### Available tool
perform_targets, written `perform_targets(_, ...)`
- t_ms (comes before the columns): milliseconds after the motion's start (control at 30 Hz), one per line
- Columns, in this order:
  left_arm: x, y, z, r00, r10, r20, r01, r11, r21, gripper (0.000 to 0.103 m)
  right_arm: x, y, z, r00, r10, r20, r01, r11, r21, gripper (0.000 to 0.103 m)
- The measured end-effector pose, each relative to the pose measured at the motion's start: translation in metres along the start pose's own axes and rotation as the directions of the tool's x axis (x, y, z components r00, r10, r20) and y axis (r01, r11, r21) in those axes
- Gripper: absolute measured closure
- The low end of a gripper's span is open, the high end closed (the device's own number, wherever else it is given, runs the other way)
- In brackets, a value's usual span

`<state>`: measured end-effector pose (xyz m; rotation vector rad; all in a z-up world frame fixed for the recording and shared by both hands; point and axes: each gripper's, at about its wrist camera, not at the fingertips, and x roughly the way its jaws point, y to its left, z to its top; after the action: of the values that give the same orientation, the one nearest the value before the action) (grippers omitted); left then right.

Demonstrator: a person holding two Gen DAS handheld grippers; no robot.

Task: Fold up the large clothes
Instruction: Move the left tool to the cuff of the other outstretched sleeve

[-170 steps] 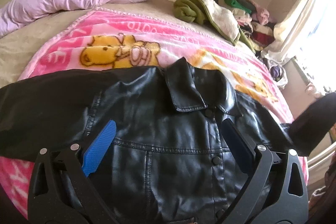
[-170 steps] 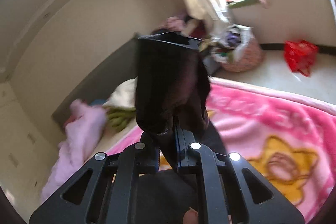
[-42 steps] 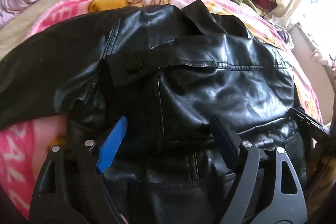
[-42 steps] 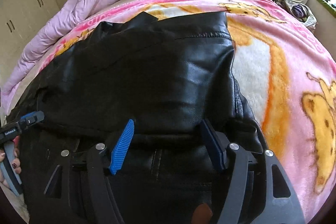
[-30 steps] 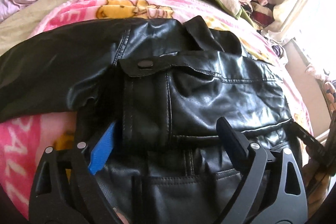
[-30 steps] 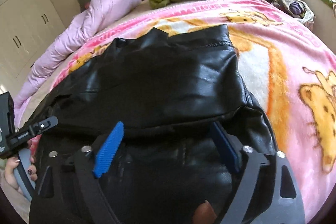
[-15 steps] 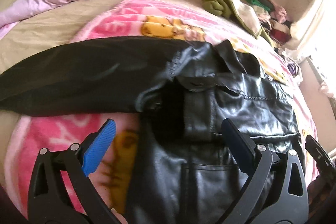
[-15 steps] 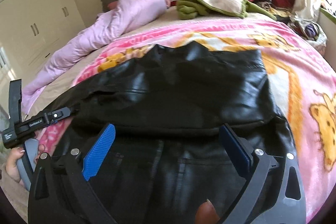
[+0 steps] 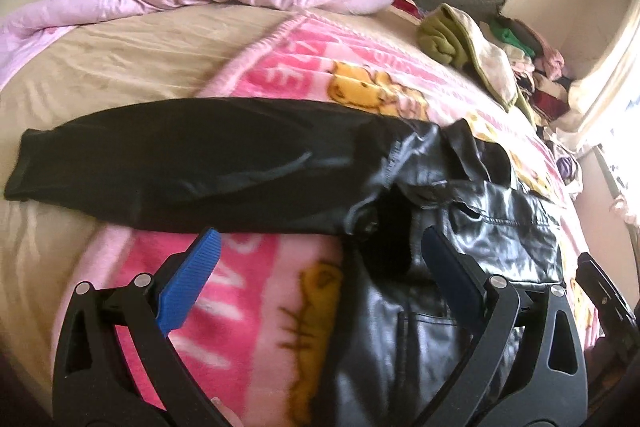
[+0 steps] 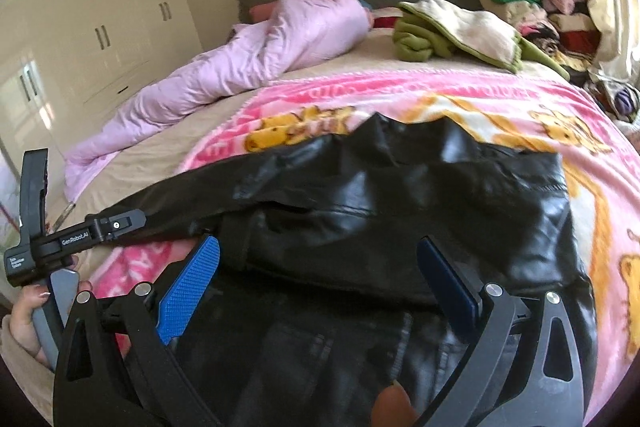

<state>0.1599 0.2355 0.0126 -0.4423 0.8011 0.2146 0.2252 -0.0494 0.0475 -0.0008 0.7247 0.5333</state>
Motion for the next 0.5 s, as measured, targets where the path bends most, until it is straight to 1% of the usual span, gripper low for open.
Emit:
perform_targets(100,-0.007,0.015,0.004,1.0,0.012,0.007,-0.012,1.0,-0.016,0.009,0.006,0.017,0.007,1.0,0.018,0.004,-0.018,0.999,-0.029,0.004)
perform_targets(233,-0.016,0.04,0.01,0.999,0.029,0.024,-0.027,0.997,-0.071,0.009,0.011,0.036,0.012,0.999,0.041,0.01,-0.041,0.997,-0.06,0.004)
perform_targets(500,-0.026,0.077,0.015,0.997,0.066,0.044,-0.058,0.986,-0.156,0.009,0.028,0.074,0.025,0.995,0.097,0.016,-0.095,0.99,-0.105,0.004)
